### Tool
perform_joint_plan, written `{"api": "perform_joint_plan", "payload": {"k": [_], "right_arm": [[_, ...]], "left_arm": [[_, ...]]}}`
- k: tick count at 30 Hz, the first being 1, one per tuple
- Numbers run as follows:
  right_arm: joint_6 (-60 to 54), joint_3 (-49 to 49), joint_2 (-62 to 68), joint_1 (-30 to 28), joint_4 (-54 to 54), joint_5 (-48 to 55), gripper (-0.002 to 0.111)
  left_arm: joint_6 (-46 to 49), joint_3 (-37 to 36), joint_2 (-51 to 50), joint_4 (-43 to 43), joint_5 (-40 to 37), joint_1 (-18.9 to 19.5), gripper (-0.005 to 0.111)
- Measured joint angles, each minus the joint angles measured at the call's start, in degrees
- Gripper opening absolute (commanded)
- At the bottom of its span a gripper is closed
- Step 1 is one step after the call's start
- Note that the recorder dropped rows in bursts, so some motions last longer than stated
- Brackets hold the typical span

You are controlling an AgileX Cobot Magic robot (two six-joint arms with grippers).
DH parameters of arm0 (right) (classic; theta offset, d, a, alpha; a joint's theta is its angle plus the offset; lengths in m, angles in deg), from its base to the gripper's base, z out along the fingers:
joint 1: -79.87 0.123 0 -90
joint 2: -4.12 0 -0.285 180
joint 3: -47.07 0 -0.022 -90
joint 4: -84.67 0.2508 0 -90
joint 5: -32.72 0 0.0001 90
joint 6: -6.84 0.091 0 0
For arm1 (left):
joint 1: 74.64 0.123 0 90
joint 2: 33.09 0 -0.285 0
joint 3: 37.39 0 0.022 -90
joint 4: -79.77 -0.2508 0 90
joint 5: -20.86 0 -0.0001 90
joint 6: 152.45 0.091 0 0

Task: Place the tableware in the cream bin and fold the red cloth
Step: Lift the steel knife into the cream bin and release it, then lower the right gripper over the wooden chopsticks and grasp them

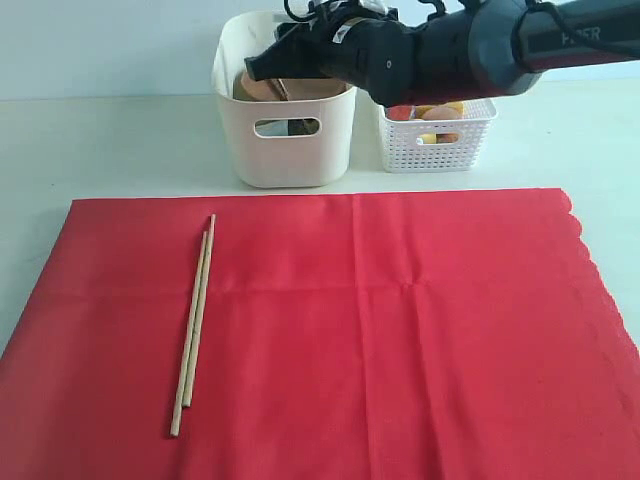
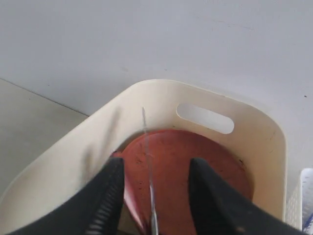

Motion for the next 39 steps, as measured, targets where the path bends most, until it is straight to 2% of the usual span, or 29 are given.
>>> {"api": "perform_joint_plan", "payload": {"k": [8,16,25,30,33,39], "right_arm": [[0.7,0.0,-0.2,-0.1,0.8,0.5,0.053],[2.8,0.0,-8.0,-0.1,2.1,12.5,0.053],[2.9,0.0,-14.9,0.5,2.7,45.9,0.053],[2.9,0.0,-14.9,6.8,2.8,50.4,0.053],[2.9,0.0,-14.4,12.6,2.4,50.9,0.053],[4.0,0.0,-9.6,17.5,2.3,52.4,0.053]], "left_arm": [[0.0,0.0,0.0,0.0,0.0,0.0,0.002],[0.0,0.0,0.0,0.0,0.0,0.0,0.002],[0.0,0.0,0.0,0.0,0.0,0.0,0.002],[0.0,0.0,0.0,0.0,0.0,0.0,0.002],[0.0,0.0,0.0,0.0,0.0,0.0,0.002],[0.0,0.0,0.0,0.0,0.0,0.0,0.002]]}}
